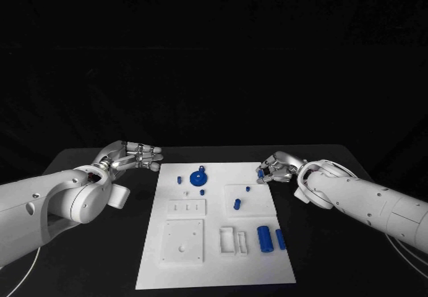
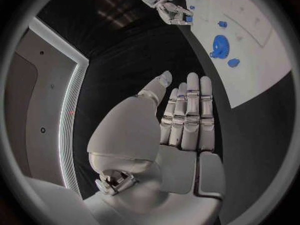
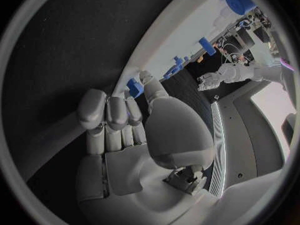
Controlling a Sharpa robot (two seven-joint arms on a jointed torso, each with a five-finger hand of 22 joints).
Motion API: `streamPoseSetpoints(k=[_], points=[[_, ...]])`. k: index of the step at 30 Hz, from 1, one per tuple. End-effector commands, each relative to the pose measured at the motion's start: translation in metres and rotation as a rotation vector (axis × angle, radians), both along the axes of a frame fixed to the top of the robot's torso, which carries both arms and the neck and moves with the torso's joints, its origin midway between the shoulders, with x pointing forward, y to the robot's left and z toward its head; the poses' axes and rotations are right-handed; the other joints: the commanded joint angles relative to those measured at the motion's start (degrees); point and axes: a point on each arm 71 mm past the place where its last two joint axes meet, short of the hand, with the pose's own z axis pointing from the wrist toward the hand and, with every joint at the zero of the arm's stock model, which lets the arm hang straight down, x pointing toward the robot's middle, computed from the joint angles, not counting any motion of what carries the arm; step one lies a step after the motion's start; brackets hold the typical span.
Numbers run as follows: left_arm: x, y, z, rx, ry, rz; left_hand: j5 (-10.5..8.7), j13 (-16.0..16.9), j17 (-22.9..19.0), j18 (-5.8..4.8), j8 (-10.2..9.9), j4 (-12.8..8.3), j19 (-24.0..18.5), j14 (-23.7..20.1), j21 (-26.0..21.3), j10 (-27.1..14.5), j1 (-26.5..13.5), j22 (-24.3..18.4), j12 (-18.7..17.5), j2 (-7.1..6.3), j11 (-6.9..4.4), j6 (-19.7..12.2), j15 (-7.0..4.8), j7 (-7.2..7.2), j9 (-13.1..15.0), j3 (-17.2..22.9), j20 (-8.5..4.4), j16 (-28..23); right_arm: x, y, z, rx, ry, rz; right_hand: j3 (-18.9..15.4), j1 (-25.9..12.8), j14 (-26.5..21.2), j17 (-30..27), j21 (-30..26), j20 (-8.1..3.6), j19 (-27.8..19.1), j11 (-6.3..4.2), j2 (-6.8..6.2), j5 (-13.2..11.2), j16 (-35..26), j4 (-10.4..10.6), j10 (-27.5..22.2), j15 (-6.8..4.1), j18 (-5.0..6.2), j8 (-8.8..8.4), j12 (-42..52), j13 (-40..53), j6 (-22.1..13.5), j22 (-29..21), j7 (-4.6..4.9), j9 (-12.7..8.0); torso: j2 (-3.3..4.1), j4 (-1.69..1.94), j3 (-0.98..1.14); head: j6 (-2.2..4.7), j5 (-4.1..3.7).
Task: Assemble the parts on the task board
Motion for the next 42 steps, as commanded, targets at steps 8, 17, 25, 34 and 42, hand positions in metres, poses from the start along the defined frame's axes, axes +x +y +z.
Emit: streamPoseSetpoints(k=[8, 17, 25, 34, 42], points=[[-0.0003, -0.0021, 0.0008, -0.004, -0.003, -0.017, 0.21, 0.1, -0.1, 0.20, -0.2, -0.2, -0.3, 0.2, -0.1, -0.3, 0.0, 0.2, -0.1, 0.68, -0.08, -0.3, -0.10, 0.06, 0.0, 0.1, -0.16, -0.3, -0.0008, -0.0024, -0.0040, 0.009, 0.026, 0.008, 0.9, -0.7, 0.1, 0.0, 0.1, 0.21, 2.0, 0.00, 0.79, 1.4, -0.2, -1.4, -0.1, 0.43, 0.90, 0.00, -0.2, 0.0, 0.3, 7.0, -0.16, 0.0, 0.04, -0.03, 0.02, -0.18, -0.21], [-0.0001, -0.0022, 0.0007, -0.003, -0.003, -0.017, 0.21, 0.1, -0.1, 0.20, -0.2, -0.2, -0.3, 0.2, -0.1, -0.3, 0.1, 0.3, -0.1, 0.75, -0.09, -0.3, -0.11, 0.06, 0.0, 0.1, -0.18, -0.3, -0.0013, -0.0023, -0.0059, 0.020, 0.035, 0.013, 2.5, -1.6, 0.1, 0.1, 0.2, 0.12, 2.0, -0.17, 1.63, 2.4, -0.1, -3.1, 0.0, 0.31, 0.83, -0.03, 0.0, 0.1, 1.4, 7.1, -0.41, 0.0, 0.03, -0.02, 0.00, -0.08, -0.31], [-0.0003, -0.0033, 0.0005, 0.002, -0.002, -0.028, 0.18, 0.1, -0.1, 0.23, -0.2, -0.4, -0.6, 0.1, 0.3, -0.5, 0.3, 0.8, -0.1, 0.81, -0.02, -0.2, -0.09, 0.09, 0.0, 0.2, -0.21, -0.4, -0.0018, -0.0020, -0.0087, 0.031, 0.045, 0.017, 6.4, -2.3, 0.1, 0.0, 0.2, -0.15, 1.9, -0.51, 3.13, 0.5, -0.3, -5.0, 0.0, 0.03, 0.71, -0.05, 0.0, 0.2, 3.0, 7.0, -0.86, 0.0, 0.03, 0.09, -0.07, 0.10, -0.56], [-0.0003, -0.0029, 0.0003, 0.004, 0.000, -0.028, 0.21, 0.1, -0.1, 0.24, -0.2, -0.4, -0.8, 0.2, 0.4, -0.4, 0.3, 1.1, -0.1, 0.93, -0.04, -0.1, -0.10, 0.07, 0.0, 0.2, -0.20, -0.4, -0.0023, -0.0035, -0.0111, 0.035, 0.046, 0.015, 11.7, -2.9, 0.1, 0.1, 0.2, -0.45, 1.8, -0.96, 3.74, -3.3, -0.4, -5.8, -0.1, -0.29, 0.54, -0.01, -0.1, 0.3, 5.5, 7.0, -1.55, 0.0, 0.02, 0.00, -0.01, 0.07, -0.51], [-0.0008, -0.0019, 0.0000, 0.004, 0.005, -0.030, 0.23, 0.1, -0.1, 0.21, -0.1, 0.0, -1.0, 0.2, 0.5, 0.5, 0.0, 1.4, -0.1, 1.29, -0.37, 0.6, -0.17, -0.20, 0.0, 0.2, -0.20, -0.3, -0.0017, 0.0001, -0.0099, 0.047, 0.016, 0.004, 14.3, -3.4, 0.2, 0.5, 0.5, -0.87, 2.0, -1.44, 3.54, -5.0, -0.2, -4.8, 0.3, -0.71, 0.30, 0.07, 0.1, 0.6, 8.6, 7.1, -2.39, 0.1, 0.04, -0.12, -0.01, 0.37, -0.42]])
